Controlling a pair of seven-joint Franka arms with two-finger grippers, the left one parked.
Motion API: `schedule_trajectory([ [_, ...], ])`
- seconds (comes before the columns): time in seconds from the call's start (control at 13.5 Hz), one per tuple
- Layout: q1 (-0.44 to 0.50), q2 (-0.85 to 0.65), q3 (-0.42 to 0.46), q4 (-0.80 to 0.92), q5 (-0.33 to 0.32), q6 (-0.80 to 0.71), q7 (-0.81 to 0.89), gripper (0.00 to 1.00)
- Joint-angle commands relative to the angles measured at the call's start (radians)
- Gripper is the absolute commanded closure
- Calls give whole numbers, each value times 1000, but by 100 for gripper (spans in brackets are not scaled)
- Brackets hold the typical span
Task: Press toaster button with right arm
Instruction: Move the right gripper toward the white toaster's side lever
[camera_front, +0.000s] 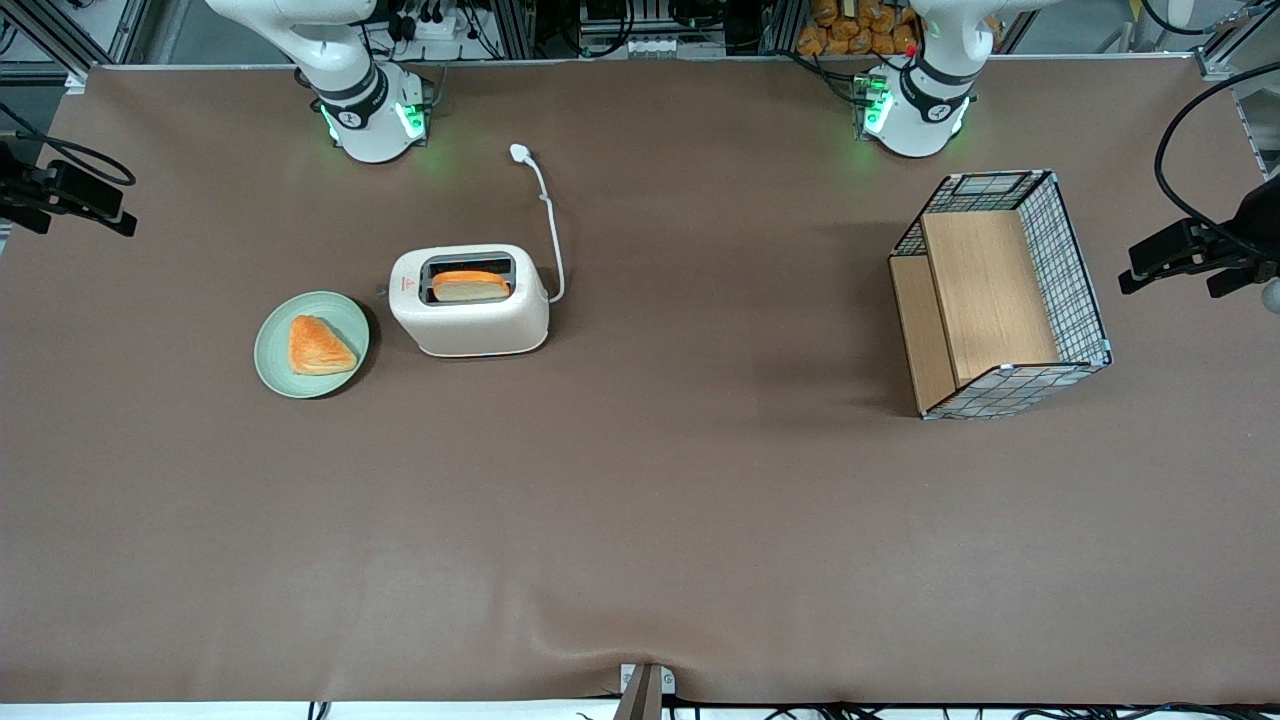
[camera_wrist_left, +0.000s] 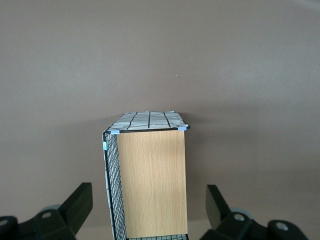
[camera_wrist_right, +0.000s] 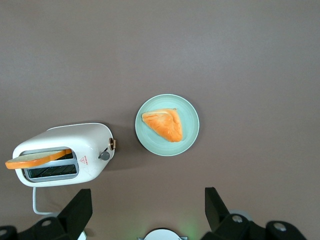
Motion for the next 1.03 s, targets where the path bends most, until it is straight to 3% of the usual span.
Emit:
schedule_trajectory([
  [0.0,-10,-6,9,3,-7,-9,9,0],
  [0.96,-18,30,8,-8,10,-69,9,0],
])
